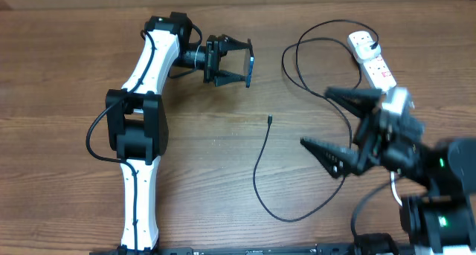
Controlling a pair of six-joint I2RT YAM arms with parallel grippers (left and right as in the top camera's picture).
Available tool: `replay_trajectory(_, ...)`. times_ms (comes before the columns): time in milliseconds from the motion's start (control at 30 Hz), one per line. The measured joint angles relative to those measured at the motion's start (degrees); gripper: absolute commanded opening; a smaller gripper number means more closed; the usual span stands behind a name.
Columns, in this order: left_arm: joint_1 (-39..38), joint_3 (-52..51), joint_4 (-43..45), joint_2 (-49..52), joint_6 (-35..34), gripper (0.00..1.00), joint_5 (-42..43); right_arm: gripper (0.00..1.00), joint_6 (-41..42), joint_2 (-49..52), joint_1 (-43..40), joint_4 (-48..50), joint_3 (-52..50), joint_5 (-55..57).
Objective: Plug charger to phone and switch on socket
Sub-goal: 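Move the right gripper toward the phone held by the left gripper, then grasp the phone's lower end with the right gripper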
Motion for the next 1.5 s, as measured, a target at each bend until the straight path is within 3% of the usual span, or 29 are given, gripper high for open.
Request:
replay_trajectory(100,0.0,0.0,0.0,0.0,0.0,0.66,0.0,0.99,7.7,7.3,0.2,-3.6,1.5,-0.4)
replay_trajectory(200,0.0,0.0,0.0,0.0,0.0,0.66,0.0,0.99,8.9,14.4,2.8,-18.2,5.7,5.7)
replay_trajectory(300,0.0,0.0,0.0,0.0,0.0,0.66,-0.1,1.0,7.2,20.6,8.7,-35.1,13.0,20.2)
replay_trajectory(467,0.0,0.0,0.0,0.0,0.0,0.66,-1.0,1.0,10.3,32.2,21.8,-50.6,29.6,50.1)
replay_trajectory(533,0.0,0.0,0.0,0.0,0.0,0.66,-1.2,1.0,11.3,35.6,24.2,-47.0,31.7,55.1)
replay_trajectory(733,0.0,0.0,0.0,0.0,0.0,0.66,-1.6,0.95,12.5,41.8,27.7,-36.8,31.9,55.0)
replay_trajectory(900,0.0,0.0,0.0,0.0,0.0,0.66,-2.1,0.87,14.7,44.0,31.4,-36.7,31.9,60.3)
replay_trajectory(1167,-0.3,0.0,-0.1,0.0,0.0,0.65,-2.3,0.86,20.5,50.3,36.5,-36.9,31.9,75.6)
replay_trajectory(1500,-0.9,0.0,-0.1,0.0,0.0,0.65,-3.1,0.56,21.9,52.3,36.4,-35.2,31.9,82.5)
